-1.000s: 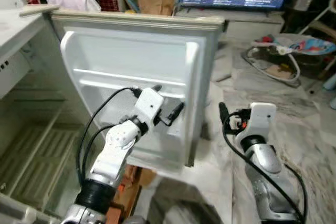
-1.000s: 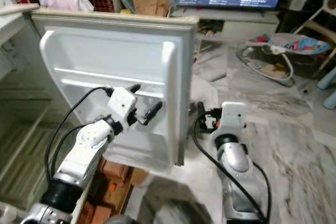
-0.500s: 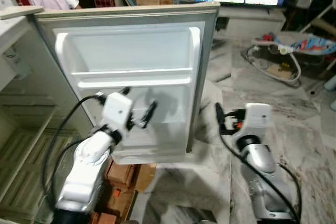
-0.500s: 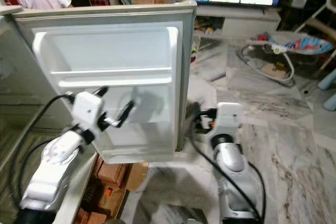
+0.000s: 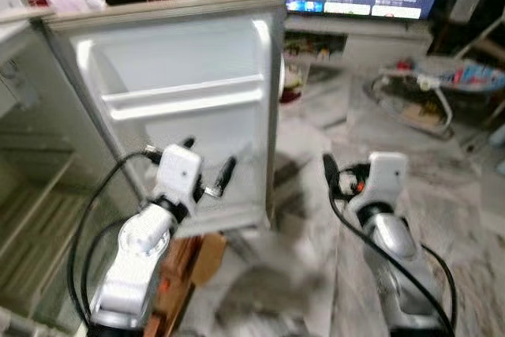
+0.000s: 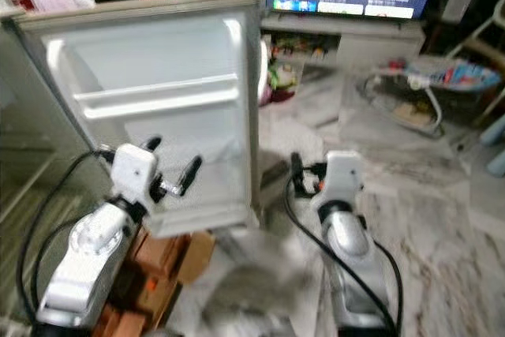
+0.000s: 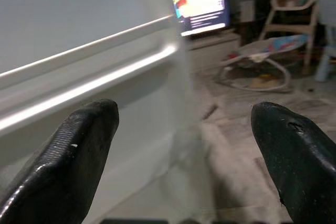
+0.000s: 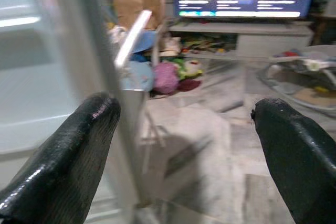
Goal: Restocking fridge
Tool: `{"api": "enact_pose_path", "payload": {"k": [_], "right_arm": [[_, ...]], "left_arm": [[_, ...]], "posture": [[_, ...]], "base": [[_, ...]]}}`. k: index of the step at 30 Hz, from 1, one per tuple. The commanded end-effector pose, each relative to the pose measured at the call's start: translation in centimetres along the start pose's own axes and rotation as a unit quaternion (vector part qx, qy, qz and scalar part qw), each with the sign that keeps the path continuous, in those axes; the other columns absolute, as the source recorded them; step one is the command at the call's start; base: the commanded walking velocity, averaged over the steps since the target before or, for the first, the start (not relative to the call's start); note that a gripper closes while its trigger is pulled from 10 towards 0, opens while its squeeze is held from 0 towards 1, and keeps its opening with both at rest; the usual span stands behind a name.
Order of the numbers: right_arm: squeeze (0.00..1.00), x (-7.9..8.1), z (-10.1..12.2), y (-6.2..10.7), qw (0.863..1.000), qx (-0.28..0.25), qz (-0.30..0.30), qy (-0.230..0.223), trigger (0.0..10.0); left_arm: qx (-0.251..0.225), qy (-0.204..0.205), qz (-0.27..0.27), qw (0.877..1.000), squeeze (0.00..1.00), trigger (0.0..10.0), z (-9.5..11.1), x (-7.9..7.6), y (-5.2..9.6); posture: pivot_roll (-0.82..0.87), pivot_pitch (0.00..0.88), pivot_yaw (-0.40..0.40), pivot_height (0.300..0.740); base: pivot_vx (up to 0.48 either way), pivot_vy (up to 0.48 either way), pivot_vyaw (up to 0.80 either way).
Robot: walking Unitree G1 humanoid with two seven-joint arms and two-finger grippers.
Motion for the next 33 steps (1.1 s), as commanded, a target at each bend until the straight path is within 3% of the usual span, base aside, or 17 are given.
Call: {"api": "enact_pose_path", "payload": {"k": [1,14,33], "right_arm": [[0.00,0.4,-0.1,-0.1,1.000,0.001,0.001,-0.005,10.0],[0.00,0.4,0.5,-0.6,1.000,-0.008,-0.003,-0.007,10.0],[0.00,0.2,0.3,-0.3,1.000,-0.010,-0.010,-0.003,10.0]], "left_arm": [[0.002,-0.012,0.008,1.000,0.00,10.0,0.2,0.8,-0.1],[0.006,-0.022,0.012,1.000,0.00,10.0,0.0,1.1,-0.1],[0.015,-0.006,0.013,1.000,0.00,10.0,-0.9,1.3,-0.9]], "posture": [[0.06,0.000,0.022,0.740],[0.05,0.000,0.029,0.740],[0.02,0.000,0.045,0.740]], "base": [[0.000,-0.465,-0.49],[0.019,-0.451,-0.62],[0.465,0.000,-0.80]]}}
Point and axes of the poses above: a point about 5 cm out from each wrist's last joint towards the gripper, its own y axis pointing back from the gripper into the wrist, its own z axis along the axis of the wrist's last joint, x = y × z, the point moved 5 cm from there along -y, pointing out of the wrist towards the gripper, and after that the axes turned 15 degrees about -y, right-handed, at the moved point
